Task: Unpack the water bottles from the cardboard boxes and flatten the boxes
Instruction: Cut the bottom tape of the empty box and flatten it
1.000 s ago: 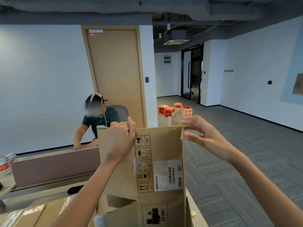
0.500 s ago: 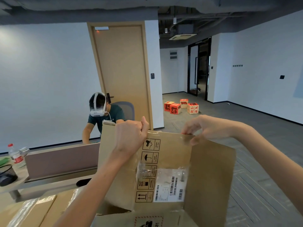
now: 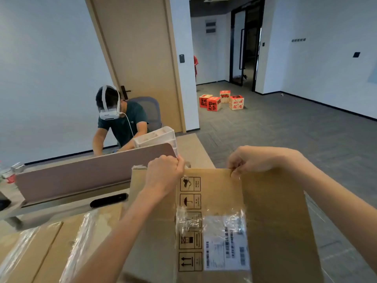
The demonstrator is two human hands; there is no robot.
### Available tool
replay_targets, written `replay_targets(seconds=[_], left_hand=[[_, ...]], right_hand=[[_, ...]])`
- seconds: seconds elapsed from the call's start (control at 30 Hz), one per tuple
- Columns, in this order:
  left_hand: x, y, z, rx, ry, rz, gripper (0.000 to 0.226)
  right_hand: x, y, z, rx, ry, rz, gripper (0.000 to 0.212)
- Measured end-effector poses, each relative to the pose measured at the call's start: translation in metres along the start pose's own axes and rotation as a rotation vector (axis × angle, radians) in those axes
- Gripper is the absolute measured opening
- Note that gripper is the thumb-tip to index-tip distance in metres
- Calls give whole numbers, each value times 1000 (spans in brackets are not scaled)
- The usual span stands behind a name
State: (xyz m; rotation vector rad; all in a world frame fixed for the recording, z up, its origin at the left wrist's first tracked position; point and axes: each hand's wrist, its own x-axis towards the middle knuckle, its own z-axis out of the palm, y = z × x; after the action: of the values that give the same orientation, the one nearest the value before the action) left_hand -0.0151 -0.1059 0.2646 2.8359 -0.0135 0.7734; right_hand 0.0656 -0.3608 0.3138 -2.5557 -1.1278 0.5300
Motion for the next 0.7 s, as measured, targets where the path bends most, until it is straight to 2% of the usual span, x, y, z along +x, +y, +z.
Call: replay_targets(seconds=[0.1,0.2,0.3,0.47,0.57,0.7], left_hand=[[-3,-17,39,-19,-92,-63,60],[-2,-34,75,-19,-180,-92,57],[-1,-52,110,-48,-251,-100,58],[13,-94,171,-56,-335,-175,57],[23,-117,203,-54,-384,-218,57],[38,-150,242,-36,-453,-251,56]], right_hand=[[26,21,25,5,-45,11,4],[57,40,51,30,-86,39,19],[88,60,78,70,-114,83,24],[145,89,112,120,-101,135,4],[181,103,129,138,-94,138,14],[229,121,155,169,-73,180,13]])
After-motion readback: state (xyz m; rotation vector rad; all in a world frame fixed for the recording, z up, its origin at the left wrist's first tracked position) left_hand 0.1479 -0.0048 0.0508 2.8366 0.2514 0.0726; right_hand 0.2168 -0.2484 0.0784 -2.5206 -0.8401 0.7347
